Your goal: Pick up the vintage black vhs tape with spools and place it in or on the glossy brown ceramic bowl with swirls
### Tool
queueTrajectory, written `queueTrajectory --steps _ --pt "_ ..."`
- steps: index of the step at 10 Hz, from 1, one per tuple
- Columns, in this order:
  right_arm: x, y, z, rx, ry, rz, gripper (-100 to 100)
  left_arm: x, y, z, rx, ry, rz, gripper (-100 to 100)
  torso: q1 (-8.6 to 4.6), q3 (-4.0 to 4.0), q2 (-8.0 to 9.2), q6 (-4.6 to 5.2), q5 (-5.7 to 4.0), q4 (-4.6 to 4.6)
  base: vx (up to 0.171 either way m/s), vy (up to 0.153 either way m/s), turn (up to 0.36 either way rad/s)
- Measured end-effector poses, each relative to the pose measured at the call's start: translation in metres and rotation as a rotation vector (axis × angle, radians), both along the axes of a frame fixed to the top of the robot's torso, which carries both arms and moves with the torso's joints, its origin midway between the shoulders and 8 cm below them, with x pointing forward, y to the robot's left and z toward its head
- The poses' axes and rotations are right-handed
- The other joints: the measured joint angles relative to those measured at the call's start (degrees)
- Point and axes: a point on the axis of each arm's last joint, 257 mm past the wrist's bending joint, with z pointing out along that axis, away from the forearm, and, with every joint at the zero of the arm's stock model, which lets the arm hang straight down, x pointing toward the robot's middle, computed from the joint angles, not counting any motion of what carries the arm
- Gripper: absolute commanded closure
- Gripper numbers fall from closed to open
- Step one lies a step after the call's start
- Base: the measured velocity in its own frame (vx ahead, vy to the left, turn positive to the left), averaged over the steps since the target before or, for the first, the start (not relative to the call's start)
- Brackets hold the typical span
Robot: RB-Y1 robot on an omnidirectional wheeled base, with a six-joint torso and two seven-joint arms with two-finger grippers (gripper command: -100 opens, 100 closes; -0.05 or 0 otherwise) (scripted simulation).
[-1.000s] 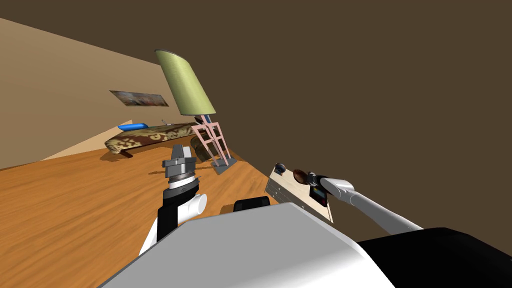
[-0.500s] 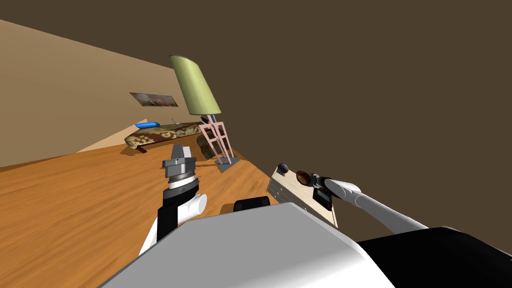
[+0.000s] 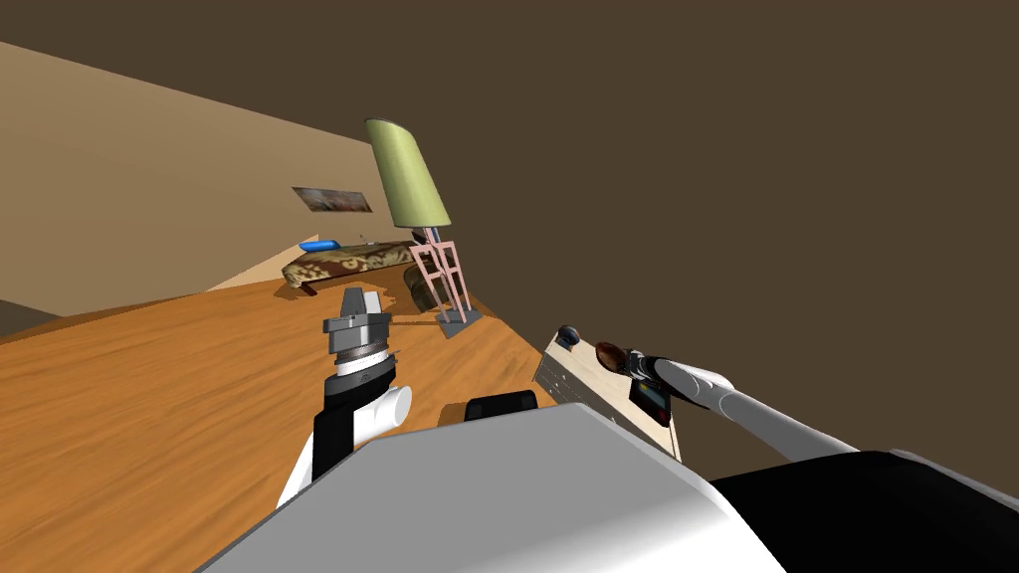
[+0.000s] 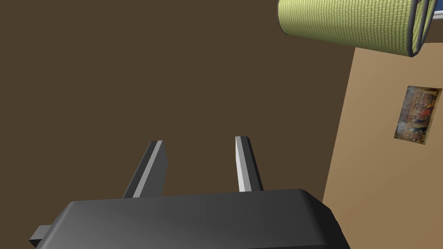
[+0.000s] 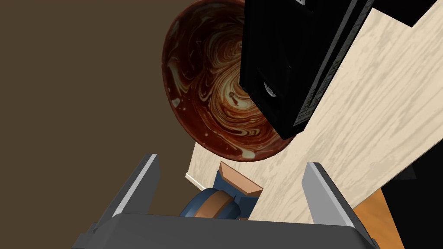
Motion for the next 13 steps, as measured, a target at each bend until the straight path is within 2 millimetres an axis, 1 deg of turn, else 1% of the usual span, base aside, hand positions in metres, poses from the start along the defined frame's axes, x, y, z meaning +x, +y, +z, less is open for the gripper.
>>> queueTrajectory --steps 1,2,4,5,6,7,8,9,10,11,12,13 --pt "-0.003 -0.005 0.001 -0.004 0.002 -0.005 -100 0.0 0.0 0.0 0.0 0.0 0.0 0 -0.06 -0.04 -0.08 0.02 -0.01 -0.01 -0.002 0.008 -0.026" --pt "-0.003 -0.006 0.002 0.003 -0.001 -0.01 -100 0.0 0.0 0.0 0.0 0.0 0.0 0 -0.1 -0.1 -0.18 0.0 -0.03 -0.04 0.009 -0.001 -0.002" --pt "-0.001 -0.003 0.002 0.038 -0.022 -0.037 -100 0.0 0.0 0.0 0.0 0.0 0.0 0 -0.15 -0.15 -0.27 -0.01 -0.04 -0.06 0.004 -0.001 0.003" --pt "0.0 -0.001 0.002 0.052 -0.03 -0.047 -100 0.0 0.0 0.0 0.0 0.0 0.0 0 -0.15 -0.15 -0.27 -0.01 -0.04 -0.06 -0.068 0.046 0.398" --pt "-0.012 -0.018 0.004 0.024 -0.012 -0.057 -100 0.0 0.0 0.0 0.0 0.0 0.0 0 -0.01 -0.06 -0.09 -0.11 0.0 -0.03 -0.081 0.044 0.213" --pt "-0.019 -0.03 0.007 0.003 -0.005 -0.063 -100 0.0 0.0 0.0 0.0 0.0 0.0 0 0.01 0.0 0.0 0.0 0.0 0.0 -0.033 0.023 -0.048" --pt "-0.021 -0.033 0.009 0.008 -0.01 -0.075 -100 0.0 0.0 0.0 0.0 0.0 0.0 0 -0.05 -0.03 -0.07 0.04 -0.01 -0.01 -0.003 0.011 -0.041" --pt "-0.021 -0.032 0.01 0.026 -0.022 -0.093 -100 0.0 0.0 0.0 0.0 0.0 0.0 0 -0.1 -0.09 -0.17 0.01 -0.03 -0.03 0.007 0.001 0.003" --pt "-0.02 -0.03 0.01 0.041 -0.033 -0.108 -100 0.0 0.0 0.0 0.0 0.0 0.0 0 -0.14 -0.13 -0.23 0.0 -0.04 -0.05 -0.05 0.032 0.31" --pt "-0.027 -0.045 0.013 0.008 -0.017 -0.115 -100 0.0 0.0 0.0 0.0 0.0 0.0 0 -0.05 -0.08 -0.13 -0.09 -0.01 -0.03 -0.068 0.046 0.238" --pt "-0.043 -0.061 0.017 -0.017 -0.009 -0.134 -100 0.0 0.0 0.0 0.0 0.0 0.0 0 0.0 -0.02 -0.03 0.01 0.0 -0.01 -0.037 0.034 0.015" --pt "-0.045 -0.065 0.021 -0.023 -0.01 -0.135 -100 0.0 0.0 0.0 0.0 0.0 0.0 0 -0.02 -0.03 -0.07 0.02 0.0 -0.01 -0.009 0.014 -0.023"
